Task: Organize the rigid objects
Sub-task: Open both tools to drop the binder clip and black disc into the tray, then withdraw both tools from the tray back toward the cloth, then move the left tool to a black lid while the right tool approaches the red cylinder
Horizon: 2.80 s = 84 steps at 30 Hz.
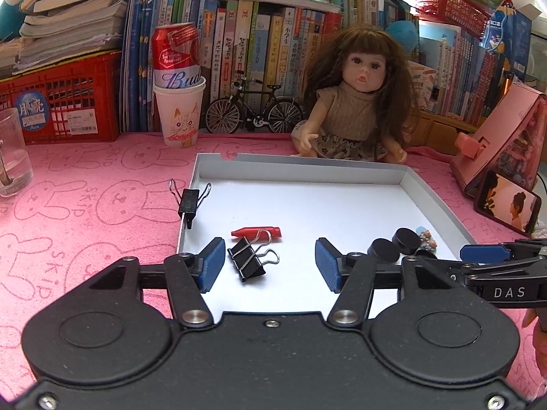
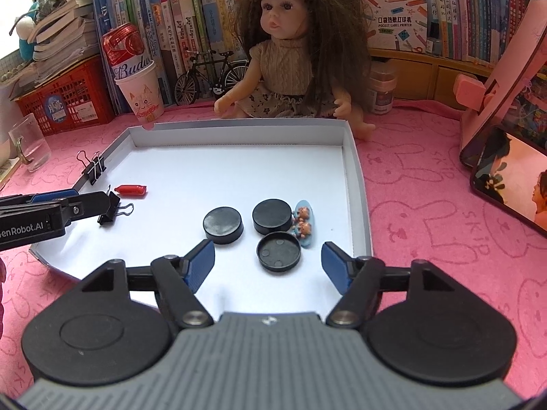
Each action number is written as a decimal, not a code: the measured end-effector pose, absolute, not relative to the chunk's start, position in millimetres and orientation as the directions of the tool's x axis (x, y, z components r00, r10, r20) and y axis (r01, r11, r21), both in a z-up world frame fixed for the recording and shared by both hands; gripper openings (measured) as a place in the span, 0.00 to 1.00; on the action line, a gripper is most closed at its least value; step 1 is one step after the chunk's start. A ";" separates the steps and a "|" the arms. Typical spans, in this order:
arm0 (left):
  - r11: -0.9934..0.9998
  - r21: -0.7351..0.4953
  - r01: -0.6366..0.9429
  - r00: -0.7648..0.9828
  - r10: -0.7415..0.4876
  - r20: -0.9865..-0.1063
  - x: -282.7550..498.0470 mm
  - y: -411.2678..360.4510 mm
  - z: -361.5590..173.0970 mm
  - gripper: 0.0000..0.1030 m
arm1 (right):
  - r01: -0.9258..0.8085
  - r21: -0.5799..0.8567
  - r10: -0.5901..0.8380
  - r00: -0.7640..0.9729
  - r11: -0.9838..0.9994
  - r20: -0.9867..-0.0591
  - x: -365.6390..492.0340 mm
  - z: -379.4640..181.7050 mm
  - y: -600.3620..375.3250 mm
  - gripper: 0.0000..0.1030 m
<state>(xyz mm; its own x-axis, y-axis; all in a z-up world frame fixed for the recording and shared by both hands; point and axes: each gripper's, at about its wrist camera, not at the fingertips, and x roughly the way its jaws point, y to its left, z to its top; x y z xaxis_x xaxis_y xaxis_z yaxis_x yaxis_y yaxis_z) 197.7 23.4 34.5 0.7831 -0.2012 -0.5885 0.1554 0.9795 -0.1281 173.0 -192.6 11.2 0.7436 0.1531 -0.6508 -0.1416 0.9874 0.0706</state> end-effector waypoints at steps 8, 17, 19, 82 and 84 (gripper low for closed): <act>0.972 -0.132 0.192 0.800 -0.233 -0.552 174.2 19.8 45.6 0.67 | -0.129 0.074 0.147 0.766 0.989 -0.626 156.1 17.5 -194.9 0.82; 0.962 -0.124 0.245 0.810 -0.273 -0.519 143.9 15.7 54.3 0.76 | -0.133 0.061 0.144 0.800 0.989 -0.583 131.9 25.5 -196.1 0.85; 0.960 -0.118 0.254 0.811 -0.278 -0.514 137.9 14.8 55.3 0.78 | -0.136 0.061 0.146 0.803 0.989 -0.577 127.9 26.9 -195.9 0.86; 0.967 -0.168 0.191 0.804 -0.253 -0.539 22.0 45.5 7.3 0.96 | -0.042 0.022 0.047 0.909 0.999 -0.414 10.5 -21.3 -214.8 1.00; 0.969 -0.165 0.187 0.803 -0.247 -0.542 20.2 45.6 6.1 0.96 | -0.024 0.006 0.025 0.910 1.000 -0.414 9.5 -22.0 -216.0 1.00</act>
<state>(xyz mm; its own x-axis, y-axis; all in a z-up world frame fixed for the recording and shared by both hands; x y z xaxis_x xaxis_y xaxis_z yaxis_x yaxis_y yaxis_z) 20.2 45.6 6.1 0.8034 -0.2470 -0.5419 0.1867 0.9685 -0.1645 9.5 -216.0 -22.0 0.9098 0.0249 -0.4143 -0.0245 0.9997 0.0064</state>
